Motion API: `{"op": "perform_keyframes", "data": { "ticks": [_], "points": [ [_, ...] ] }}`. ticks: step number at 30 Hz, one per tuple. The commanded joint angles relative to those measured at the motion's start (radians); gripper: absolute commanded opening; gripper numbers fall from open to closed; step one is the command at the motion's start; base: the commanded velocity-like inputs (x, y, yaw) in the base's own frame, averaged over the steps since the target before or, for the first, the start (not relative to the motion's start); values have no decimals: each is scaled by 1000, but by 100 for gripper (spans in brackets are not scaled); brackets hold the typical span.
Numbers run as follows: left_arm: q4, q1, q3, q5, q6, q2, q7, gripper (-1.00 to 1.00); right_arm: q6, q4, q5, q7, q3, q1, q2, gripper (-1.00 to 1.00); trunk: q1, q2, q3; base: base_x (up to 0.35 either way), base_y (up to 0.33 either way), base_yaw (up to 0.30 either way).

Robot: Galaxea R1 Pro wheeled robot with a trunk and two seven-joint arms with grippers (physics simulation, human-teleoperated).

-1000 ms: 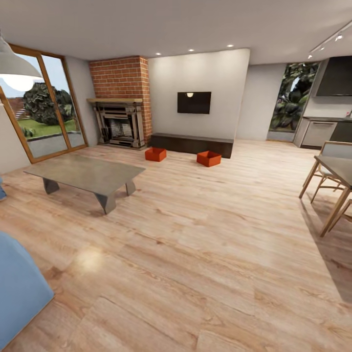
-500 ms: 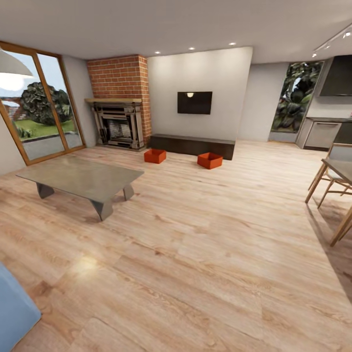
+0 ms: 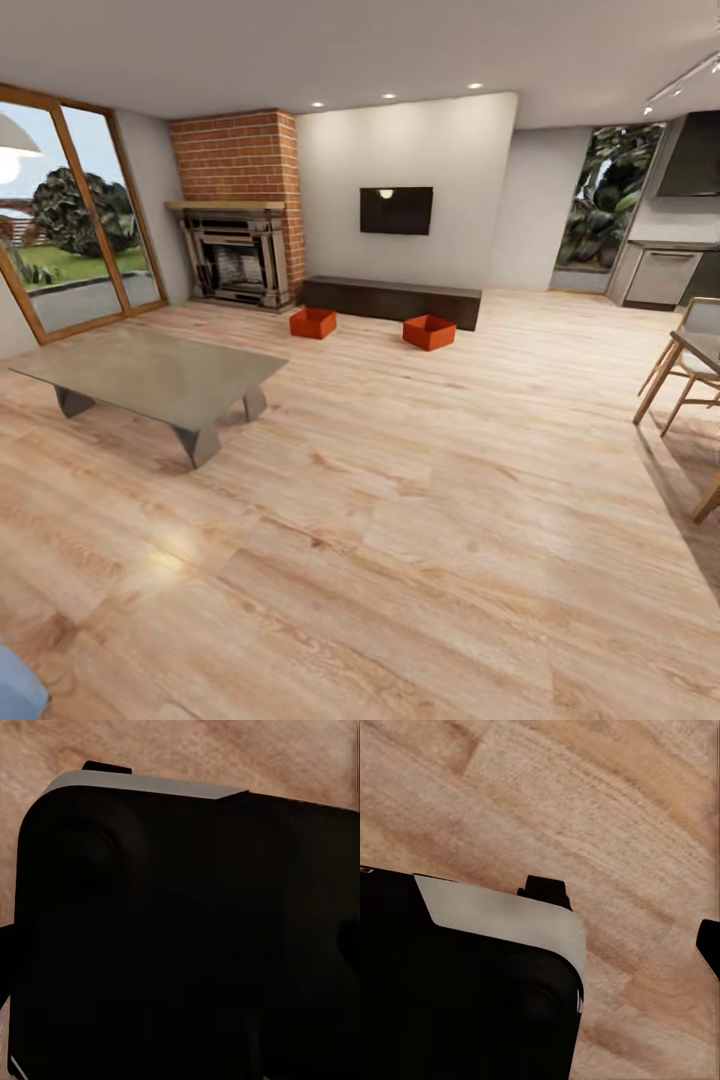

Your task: Move the two storage containers from the living room to the garage. In the garage, place one container on the floor and stack the other container on top of it (either order is fine).

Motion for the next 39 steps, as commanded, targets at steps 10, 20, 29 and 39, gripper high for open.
{"op": "perform_keyframes", "data": {
  "ticks": [10, 20, 29, 39],
  "points": [
    [1, 0, 1, 7, -2, 0, -2, 100, -4, 3, -10, -1, 8, -1, 1, 100, 1, 0, 3, 337, 0, -238],
    [1, 0, 0, 8, -2, 0, -2, 100, -3, 3, -9, -1, 8, -1, 1, 100, 1, 0, 4, 336, 0, -91],
    [1, -1, 0, 8, -2, 0, -2, 100, -3, 3, -9, -1, 8, -1, 1, 100, 1, 0, 5, 337, 0, -2],
    [1, 0, 0, 9, -2, 0, -2, 100, -3, 3, -9, -1, 8, -1, 1, 100, 1, 0, 5, 337, 0, 0]
  ]
}}
